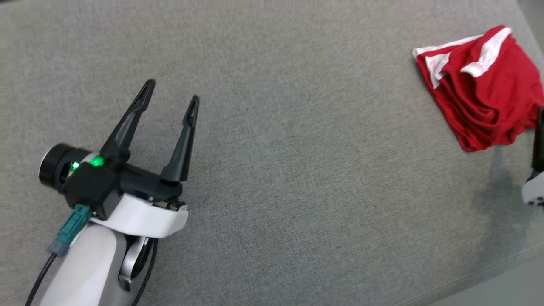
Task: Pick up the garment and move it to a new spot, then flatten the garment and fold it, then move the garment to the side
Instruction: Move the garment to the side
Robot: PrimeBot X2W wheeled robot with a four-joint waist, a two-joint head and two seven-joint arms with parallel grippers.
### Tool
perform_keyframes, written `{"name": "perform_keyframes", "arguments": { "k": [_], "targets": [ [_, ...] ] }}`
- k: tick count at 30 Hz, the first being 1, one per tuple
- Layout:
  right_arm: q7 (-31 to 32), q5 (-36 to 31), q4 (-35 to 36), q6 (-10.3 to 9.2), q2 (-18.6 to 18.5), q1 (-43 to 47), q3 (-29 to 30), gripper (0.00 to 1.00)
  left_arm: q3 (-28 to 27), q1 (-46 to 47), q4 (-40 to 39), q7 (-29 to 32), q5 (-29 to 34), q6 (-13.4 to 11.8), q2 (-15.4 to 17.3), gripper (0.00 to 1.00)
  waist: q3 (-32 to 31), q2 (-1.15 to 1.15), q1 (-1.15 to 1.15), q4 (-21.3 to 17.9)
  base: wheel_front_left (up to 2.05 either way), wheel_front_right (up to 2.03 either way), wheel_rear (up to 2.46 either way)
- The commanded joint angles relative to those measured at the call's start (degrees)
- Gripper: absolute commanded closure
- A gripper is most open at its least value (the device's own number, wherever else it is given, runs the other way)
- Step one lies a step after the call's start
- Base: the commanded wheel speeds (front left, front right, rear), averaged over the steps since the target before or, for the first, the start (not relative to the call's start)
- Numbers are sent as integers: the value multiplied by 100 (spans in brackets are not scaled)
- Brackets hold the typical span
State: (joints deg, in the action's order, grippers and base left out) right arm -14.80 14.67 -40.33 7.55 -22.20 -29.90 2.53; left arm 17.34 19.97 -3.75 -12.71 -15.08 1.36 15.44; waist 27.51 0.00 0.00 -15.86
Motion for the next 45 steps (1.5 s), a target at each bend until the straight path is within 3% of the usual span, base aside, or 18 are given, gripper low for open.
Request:
{"name": "perform_keyframes", "arguments": {
  "k": [1,11,19,28,45],
  "targets": [
    [-43,-13,281,-12,56,235,32,0,-85,-137,35,-39,-67,-76,16,0,-407,0,0,-9,0,0,0],
    [85,-329,2711,-12,869,1866,137,0,-606,-975,227,-153,-460,-509,-81,0,-1217,0,0,456,0,0,0],
    [677,-505,3874,-9,1208,2481,-79,0,-973,-1525,400,-229,-633,-731,-210,0,-1774,0,0,1242,0,0,0],
    [1122,-410,4365,-10,1284,3103,-151,0,-1008,-1903,666,-245,-740,-594,-237,0,-2281,0,0,1746,0,0,0],
    [1390,-198,4697,-8,1408,3938,-116,0,-795,-2660,672,-11,-748,-654,-160,0,-3043,0,0,1611,0,0,0]
  ]
}}
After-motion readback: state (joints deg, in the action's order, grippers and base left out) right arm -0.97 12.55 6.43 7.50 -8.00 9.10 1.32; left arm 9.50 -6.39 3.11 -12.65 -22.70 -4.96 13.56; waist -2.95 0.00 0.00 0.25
